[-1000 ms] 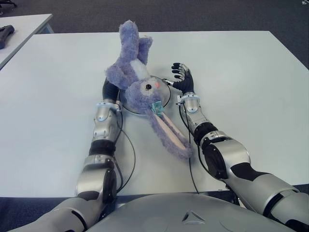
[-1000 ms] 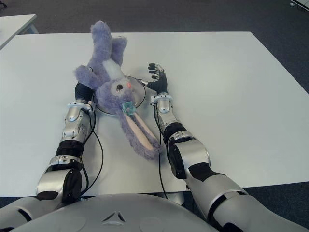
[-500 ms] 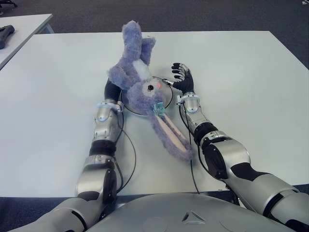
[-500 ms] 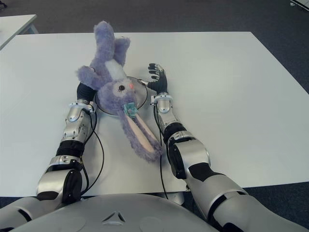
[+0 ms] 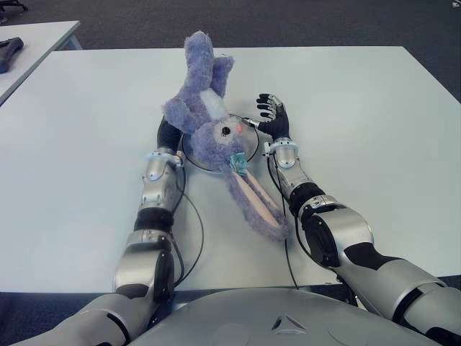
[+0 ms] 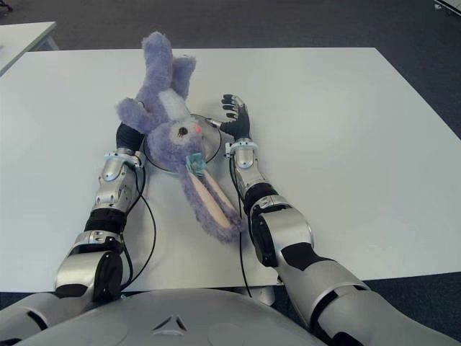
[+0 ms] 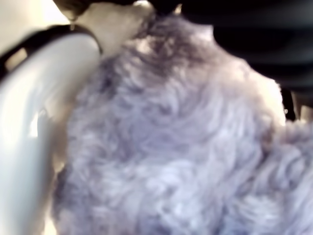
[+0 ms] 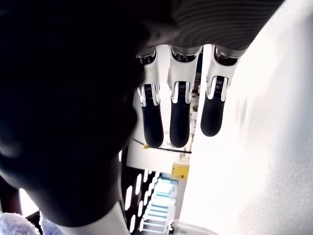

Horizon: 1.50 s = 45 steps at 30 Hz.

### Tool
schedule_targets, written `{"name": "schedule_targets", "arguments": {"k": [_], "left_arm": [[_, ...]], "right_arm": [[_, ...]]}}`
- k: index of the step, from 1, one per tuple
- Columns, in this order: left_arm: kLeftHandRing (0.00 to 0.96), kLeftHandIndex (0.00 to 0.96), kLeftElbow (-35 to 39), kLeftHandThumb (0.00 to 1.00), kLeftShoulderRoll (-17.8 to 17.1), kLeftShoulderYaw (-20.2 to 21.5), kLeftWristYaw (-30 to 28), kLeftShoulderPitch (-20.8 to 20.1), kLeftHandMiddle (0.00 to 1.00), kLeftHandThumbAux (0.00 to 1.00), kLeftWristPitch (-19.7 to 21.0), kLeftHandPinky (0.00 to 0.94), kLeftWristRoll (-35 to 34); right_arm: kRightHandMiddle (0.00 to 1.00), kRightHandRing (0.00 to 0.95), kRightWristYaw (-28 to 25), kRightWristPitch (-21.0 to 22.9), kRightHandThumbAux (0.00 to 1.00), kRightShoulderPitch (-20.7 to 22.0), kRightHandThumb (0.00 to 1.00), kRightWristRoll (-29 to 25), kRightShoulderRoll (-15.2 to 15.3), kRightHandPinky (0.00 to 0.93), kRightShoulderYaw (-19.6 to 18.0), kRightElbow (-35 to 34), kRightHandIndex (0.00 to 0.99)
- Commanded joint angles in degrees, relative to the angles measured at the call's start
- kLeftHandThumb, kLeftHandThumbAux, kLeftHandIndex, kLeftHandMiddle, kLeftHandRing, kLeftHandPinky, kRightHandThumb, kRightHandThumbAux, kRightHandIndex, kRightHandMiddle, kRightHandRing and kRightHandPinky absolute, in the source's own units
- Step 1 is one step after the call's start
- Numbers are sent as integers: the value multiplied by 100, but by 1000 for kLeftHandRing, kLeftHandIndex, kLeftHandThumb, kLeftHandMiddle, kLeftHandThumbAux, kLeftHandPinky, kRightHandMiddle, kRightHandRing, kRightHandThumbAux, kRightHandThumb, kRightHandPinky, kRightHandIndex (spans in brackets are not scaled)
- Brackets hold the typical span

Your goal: Put the doll into the plate.

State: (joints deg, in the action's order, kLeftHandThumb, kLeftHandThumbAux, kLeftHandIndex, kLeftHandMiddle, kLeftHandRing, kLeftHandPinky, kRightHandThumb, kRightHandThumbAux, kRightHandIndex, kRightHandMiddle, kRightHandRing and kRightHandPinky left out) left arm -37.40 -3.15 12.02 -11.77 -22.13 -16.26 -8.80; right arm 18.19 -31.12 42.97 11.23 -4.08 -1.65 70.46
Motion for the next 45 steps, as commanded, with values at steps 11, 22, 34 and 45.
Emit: {"name": "schedule_targets", "arguments": {"k": [11, 22, 34, 45], "left_arm": [[0, 0, -2345, 0, 432, 10, 890, 676, 13, 367, -1524, 0, 495], [0, 0, -2967, 0, 468, -72, 1852, 784, 3, 384, -2162, 0, 991], [0, 0, -3229, 0, 407, -196, 2542, 765, 16, 379, -2336, 0, 1199], [4, 0, -3394, 0, 325, -121, 2405, 689, 20, 385, -2158, 0, 1054]], "right_arm": [[269, 257, 10, 274, 957, -1315, 33, 34, -265, 258, 20, 702, 224], [267, 254, 82, 207, 950, -1353, 30, 61, -291, 257, 62, 693, 219], [259, 241, 125, 196, 956, -1383, 17, 56, -334, 239, 78, 686, 211], [259, 244, 198, 190, 951, -1402, 0, 123, -332, 246, 149, 683, 208]]}}
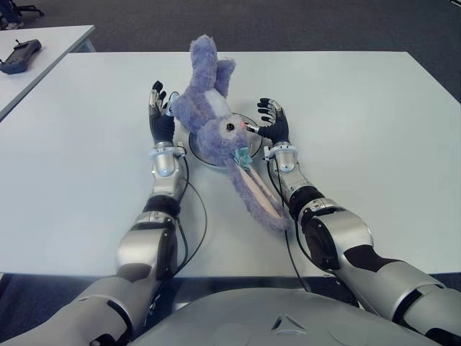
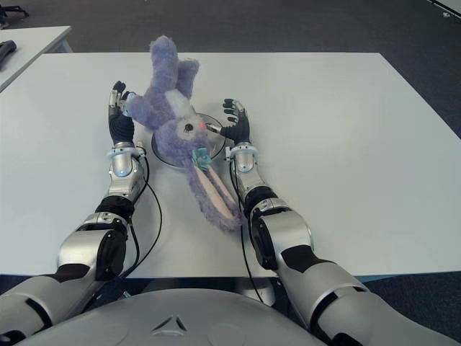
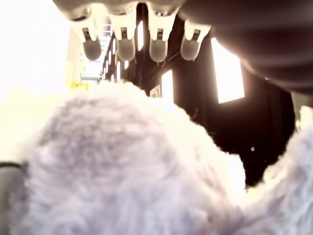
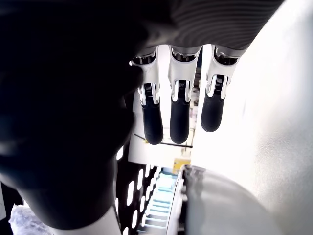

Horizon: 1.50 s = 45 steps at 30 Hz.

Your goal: Put the doll into the plate.

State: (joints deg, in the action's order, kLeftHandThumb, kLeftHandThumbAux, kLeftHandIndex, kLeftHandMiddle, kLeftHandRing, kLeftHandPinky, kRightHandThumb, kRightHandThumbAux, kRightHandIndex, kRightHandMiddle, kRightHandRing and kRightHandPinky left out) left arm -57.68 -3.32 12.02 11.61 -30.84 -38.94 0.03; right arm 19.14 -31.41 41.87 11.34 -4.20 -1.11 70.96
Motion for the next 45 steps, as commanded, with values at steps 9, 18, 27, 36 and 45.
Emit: {"name": "schedule_targets", "arguments": {"k": [9, 18, 27, 36, 45], "left_arm": [[0, 0, -1428, 0, 316, -100, -13, 1554, 13, 389, 137, 0, 141], [0, 0, -1451, 0, 304, -70, -129, 1491, 10, 402, 381, 0, 78], [0, 0, -1454, 0, 315, -23, -232, 1457, 10, 413, 520, 0, 10], [0, 0, -1449, 0, 279, 90, -501, 1414, 13, 468, 806, 0, -133], [0, 0, -1442, 0, 258, 189, -654, 1373, 11, 528, 1068, 0, -251]], "right_arm": [[260, 246, 137, 233, 952, -1292, 0, 131, -320, 250, 131, 633, 213], [260, 246, 139, 247, 944, -1284, 0, 115, -311, 250, 134, 636, 203], [262, 247, 111, 228, 941, -1286, 0, 93, -308, 243, 119, 634, 208], [263, 245, 145, 194, 937, -1296, 0, 101, -305, 240, 125, 629, 210], [259, 242, 176, 220, 941, -1299, 0, 119, -302, 236, 173, 630, 206]]}}
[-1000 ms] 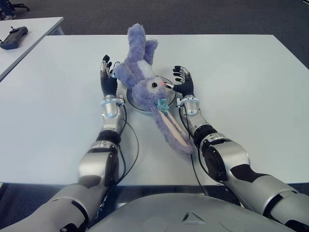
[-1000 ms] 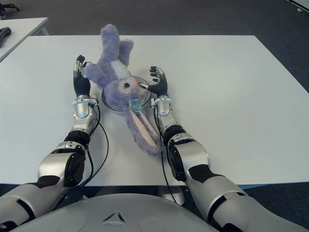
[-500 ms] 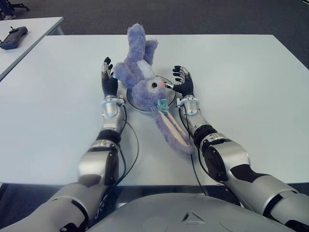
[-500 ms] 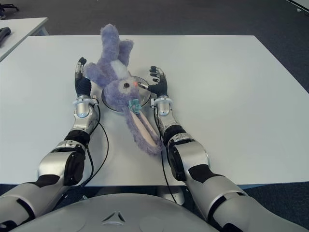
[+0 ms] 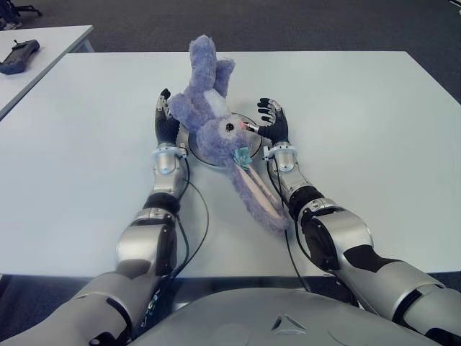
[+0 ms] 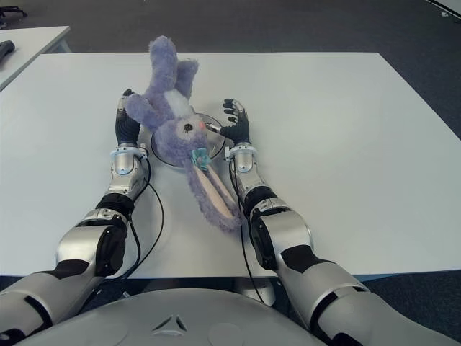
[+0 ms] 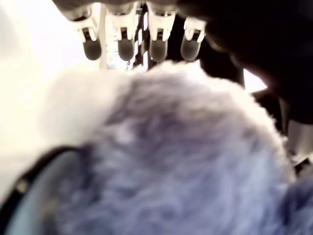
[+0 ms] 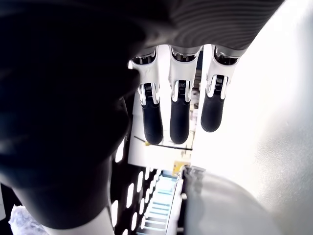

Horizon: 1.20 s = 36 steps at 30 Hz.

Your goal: Put the doll into the plate.

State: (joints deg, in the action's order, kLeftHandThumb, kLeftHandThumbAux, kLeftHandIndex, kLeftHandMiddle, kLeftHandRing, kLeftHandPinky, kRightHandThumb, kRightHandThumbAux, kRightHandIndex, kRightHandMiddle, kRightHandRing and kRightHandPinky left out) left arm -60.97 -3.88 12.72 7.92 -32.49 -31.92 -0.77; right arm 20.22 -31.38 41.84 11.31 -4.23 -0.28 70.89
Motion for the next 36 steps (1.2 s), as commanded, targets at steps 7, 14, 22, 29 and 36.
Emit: {"name": "schedule_targets", "arguments": {"k": [7, 14, 22, 29, 36], "left_arm": [[0, 0, -1097, 0, 309, 182, -373, 1523, 3, 584, 485, 0, -248], [0, 0, -1087, 0, 306, 219, -414, 1515, 0, 623, 539, 0, -276], [0, 0, -1098, 0, 296, 252, -432, 1483, 0, 674, 642, 5, -303], [0, 0, -1125, 0, 276, 277, -409, 1432, 0, 703, 781, 24, -313], [0, 0, -1125, 0, 275, 267, -361, 1429, 0, 701, 814, 20, -279]], "right_arm": [[256, 237, 51, 216, 938, -1300, 0, 96, -301, 232, 89, 636, 201], [253, 234, 42, 216, 939, -1301, 0, 85, -302, 228, 90, 636, 197], [253, 233, 60, 248, 936, -1299, 0, 98, -300, 230, 108, 639, 193], [251, 232, 78, 282, 939, -1290, 0, 113, -297, 226, 125, 642, 190], [255, 233, 90, 296, 952, -1287, 0, 102, -298, 224, 130, 642, 196]]}}
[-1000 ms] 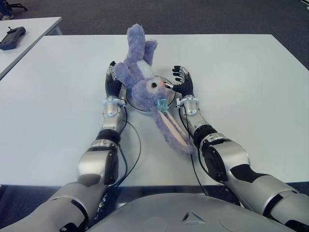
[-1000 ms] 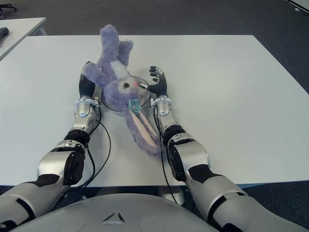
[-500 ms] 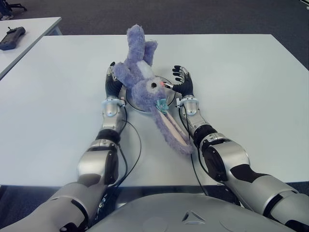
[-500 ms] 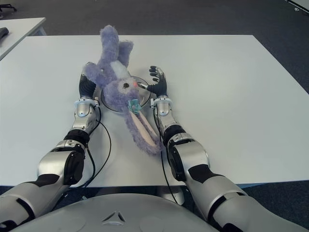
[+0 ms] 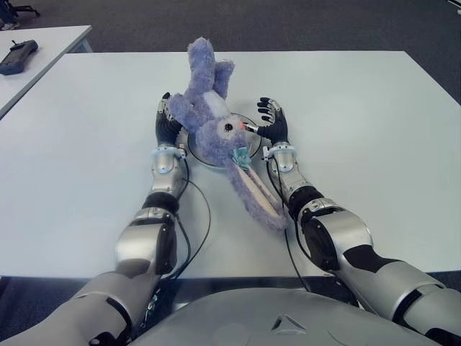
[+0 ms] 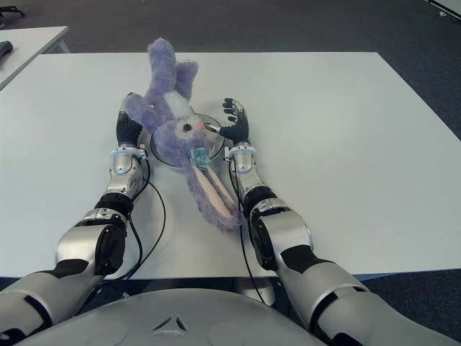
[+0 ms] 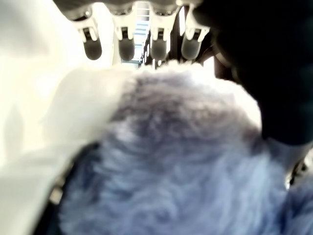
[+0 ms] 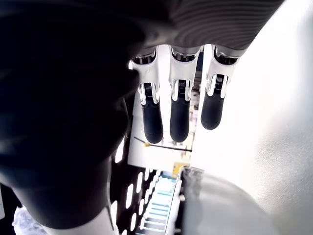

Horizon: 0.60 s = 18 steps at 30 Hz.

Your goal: Put the doll into the plate.

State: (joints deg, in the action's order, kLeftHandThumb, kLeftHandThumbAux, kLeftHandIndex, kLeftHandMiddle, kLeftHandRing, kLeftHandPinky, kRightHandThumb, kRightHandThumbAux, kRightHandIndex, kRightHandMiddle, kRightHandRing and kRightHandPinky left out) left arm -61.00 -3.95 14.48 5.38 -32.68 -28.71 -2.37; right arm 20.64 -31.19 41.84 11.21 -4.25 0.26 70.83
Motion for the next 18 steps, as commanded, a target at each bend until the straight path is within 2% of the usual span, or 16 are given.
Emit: {"name": "schedule_targets", "arguments": {"k": [1, 18], "left_arm": [[0, 0, -1124, 0, 281, 90, -101, 1446, 0, 701, 497, 20, -115], [0, 0, -1123, 0, 297, 109, -64, 1430, 0, 707, 522, 19, -119]], "right_arm": [[255, 233, 50, 279, 952, -1287, 0, 109, -296, 224, 74, 647, 196], [255, 237, 28, 294, 951, -1285, 0, 65, -293, 234, 74, 647, 191]]}}
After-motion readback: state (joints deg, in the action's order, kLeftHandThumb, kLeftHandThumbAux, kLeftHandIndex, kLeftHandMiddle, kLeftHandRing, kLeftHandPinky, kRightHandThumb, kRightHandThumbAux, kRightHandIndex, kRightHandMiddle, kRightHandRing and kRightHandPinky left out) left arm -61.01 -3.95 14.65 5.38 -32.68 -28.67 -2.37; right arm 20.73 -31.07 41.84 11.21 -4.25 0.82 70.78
